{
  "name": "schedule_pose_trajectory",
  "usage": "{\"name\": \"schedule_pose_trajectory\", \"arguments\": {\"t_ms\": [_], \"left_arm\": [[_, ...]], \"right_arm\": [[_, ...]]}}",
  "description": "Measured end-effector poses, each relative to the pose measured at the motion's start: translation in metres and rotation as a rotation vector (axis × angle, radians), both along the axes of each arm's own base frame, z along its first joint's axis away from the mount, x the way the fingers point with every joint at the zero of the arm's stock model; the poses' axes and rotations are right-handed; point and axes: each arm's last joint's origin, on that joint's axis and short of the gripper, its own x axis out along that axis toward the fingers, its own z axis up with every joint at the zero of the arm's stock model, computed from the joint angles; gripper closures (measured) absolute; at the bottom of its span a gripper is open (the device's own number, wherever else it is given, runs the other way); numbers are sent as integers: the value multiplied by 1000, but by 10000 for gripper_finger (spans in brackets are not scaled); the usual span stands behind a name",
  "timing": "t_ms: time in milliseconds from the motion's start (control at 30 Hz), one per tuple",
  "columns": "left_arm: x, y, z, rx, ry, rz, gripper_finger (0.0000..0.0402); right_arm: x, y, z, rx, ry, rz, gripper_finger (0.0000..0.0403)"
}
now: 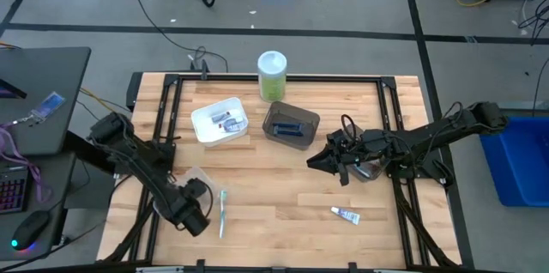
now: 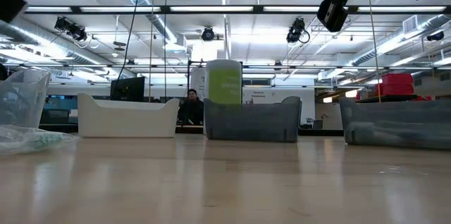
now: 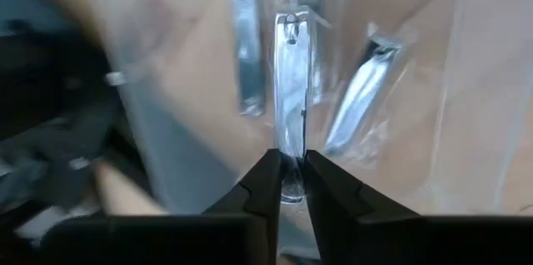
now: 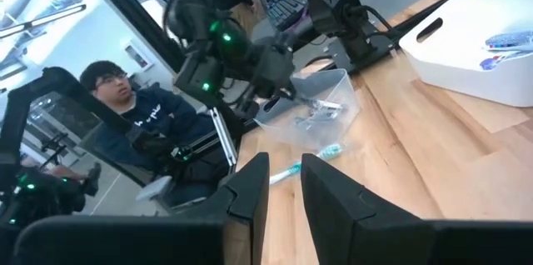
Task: Pick & Place Travel size toiletries
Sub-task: Put the nail cutter into the transparent bin, then put the toothpaste into the white bin
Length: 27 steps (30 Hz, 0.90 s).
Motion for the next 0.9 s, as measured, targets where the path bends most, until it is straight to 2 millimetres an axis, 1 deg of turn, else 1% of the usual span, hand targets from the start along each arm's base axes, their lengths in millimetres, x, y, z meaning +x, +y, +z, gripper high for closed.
{"name": "schedule_pose_trajectory", "arguments": {"t_ms": [100, 233, 333, 400, 500, 633, 700, 767, 833, 900], "left_arm": [[-2, 2, -14, -27, -13, 31, 335], [-7, 7, -26, -10, 5, 32, 311], [-8, 9, -26, 8, 21, -8, 294], [-7, 7, -22, -2, 18, -23, 287], [-3, 5, -11, 30, -13, -63, 280], [6, 3, 19, 134, -131, -113, 277], [14, 1, 37, 206, -261, -144, 277], [23, -3, 54, 266, -398, -220, 277], [31, -6, 68, 335, -531, -305, 277], [39, -10, 79, 405, -668, -354, 277]], "right_arm": [[0, 0, 0, 0, 1, 0, 324], [0, 0, -1, -2, 10, 0, 323], [0, 0, -2, -4, 16, 0, 323], [0, 0, -2, -4, 17, 0, 324], [0, 0, -2, -4, 17, -1, 323], [0, -1, -2, -5, 16, -7, 323], [0, -1, -2, -8, 15, -29, 323], [0, -3, -2, -29, 12, -66, 323], [0, -4, -2, -98, 3, -117, 323], [1, -6, -3, -204, 2, -181, 323]]}}
